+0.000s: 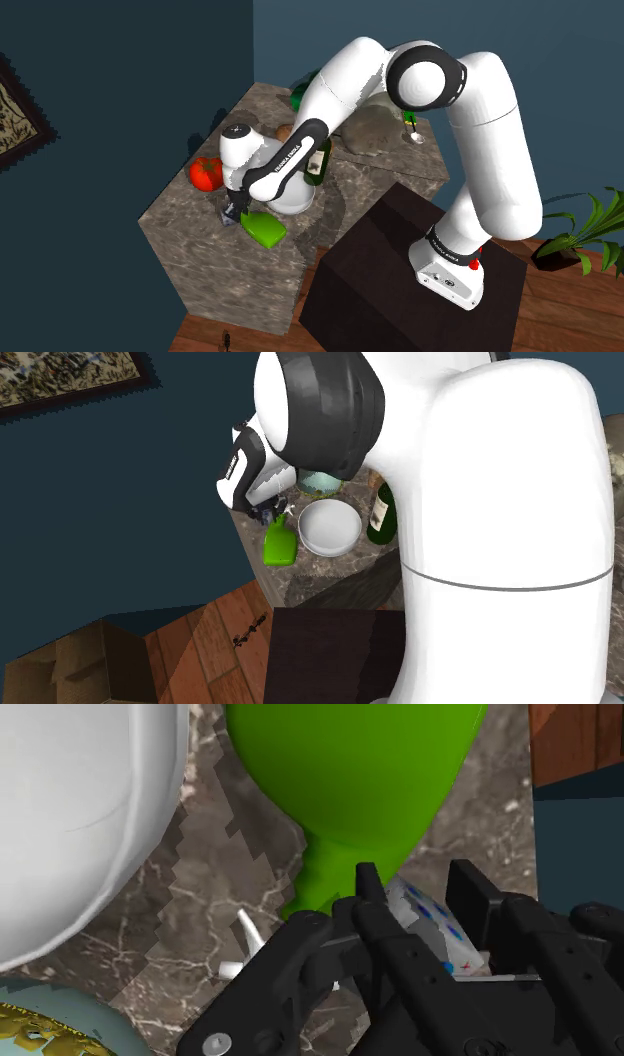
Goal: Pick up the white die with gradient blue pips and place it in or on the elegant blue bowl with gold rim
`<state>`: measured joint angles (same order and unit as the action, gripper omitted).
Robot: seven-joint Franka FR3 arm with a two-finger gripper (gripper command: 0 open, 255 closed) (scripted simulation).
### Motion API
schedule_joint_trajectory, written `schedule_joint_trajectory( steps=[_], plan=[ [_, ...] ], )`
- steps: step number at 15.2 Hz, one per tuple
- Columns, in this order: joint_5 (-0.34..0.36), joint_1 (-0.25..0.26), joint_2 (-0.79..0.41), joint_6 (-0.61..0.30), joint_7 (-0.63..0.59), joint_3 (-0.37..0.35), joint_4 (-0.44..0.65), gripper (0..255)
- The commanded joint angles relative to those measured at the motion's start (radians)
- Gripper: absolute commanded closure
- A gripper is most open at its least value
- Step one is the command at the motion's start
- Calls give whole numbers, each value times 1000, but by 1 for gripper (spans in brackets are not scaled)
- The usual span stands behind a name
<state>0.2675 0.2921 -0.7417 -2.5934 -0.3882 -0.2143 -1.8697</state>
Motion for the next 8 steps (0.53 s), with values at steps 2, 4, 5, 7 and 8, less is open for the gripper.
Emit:
schedule_joint_trajectory(
  steps=[2, 4, 5, 7, 8],
  plan=[
    [31, -37, -38, 83, 175, -43, 103, 0],
    [61, -59, -84, 169, 345, -84, 218, 0],
    [67, -62, -94, 186, 377, -91, 241, 0],
    [72, -57, -115, 172, 374, -85, 249, 0],
    [74, -55, -126, 165, 373, -82, 253, 0]
  ],
)
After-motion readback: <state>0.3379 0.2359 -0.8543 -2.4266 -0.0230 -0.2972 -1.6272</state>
